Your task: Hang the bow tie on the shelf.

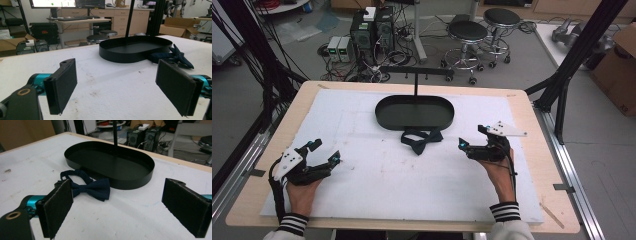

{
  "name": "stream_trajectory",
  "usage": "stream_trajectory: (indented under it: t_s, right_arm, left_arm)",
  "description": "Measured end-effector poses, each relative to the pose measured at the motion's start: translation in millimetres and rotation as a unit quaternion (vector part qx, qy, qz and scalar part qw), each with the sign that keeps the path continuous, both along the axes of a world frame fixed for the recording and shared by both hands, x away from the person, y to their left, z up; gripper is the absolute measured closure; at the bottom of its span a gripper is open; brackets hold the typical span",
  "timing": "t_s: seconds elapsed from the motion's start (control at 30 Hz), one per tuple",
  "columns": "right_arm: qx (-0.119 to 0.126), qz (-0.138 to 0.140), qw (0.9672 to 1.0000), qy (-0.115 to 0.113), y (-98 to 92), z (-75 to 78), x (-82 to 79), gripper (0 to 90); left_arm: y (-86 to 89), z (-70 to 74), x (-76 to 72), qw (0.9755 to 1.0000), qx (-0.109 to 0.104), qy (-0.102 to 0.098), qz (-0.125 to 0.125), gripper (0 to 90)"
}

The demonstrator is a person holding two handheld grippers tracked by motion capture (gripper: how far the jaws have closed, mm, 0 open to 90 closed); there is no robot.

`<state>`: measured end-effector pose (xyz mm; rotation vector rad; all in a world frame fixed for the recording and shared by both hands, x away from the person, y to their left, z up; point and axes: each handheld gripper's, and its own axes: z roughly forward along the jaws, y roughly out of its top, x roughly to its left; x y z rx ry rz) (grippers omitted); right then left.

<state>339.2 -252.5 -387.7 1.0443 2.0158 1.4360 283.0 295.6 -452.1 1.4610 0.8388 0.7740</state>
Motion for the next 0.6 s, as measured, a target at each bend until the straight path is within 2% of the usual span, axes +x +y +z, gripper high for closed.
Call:
stream_trajectory:
  t_s: [0.3, 0.4, 0.6]
  right_arm:
    - [-0.019, 0.029, 0.9992, 0.021, 14.0, 5.5, 19.4, 9.2]
    - [-0.034, 0.042, 0.998, 0.033, 21.7, 10.7, 29.2, 9.2]
    - [-0.035, 0.058, 0.997, 0.037, 32.9, 16.0, 40.1, 9.2]
  left_arm:
    - [0.5, 0.1, 0.2, 1.0, -0.001, 0.002, 0.001, 17.7]
    - [0.2, 0.0, 0.2, 1.0, -0.001, 0.002, 0.0, 17.7]
    - [0.1, 0.0, 0.1, 1.0, -0.001, 0.001, 0.0, 17.6]
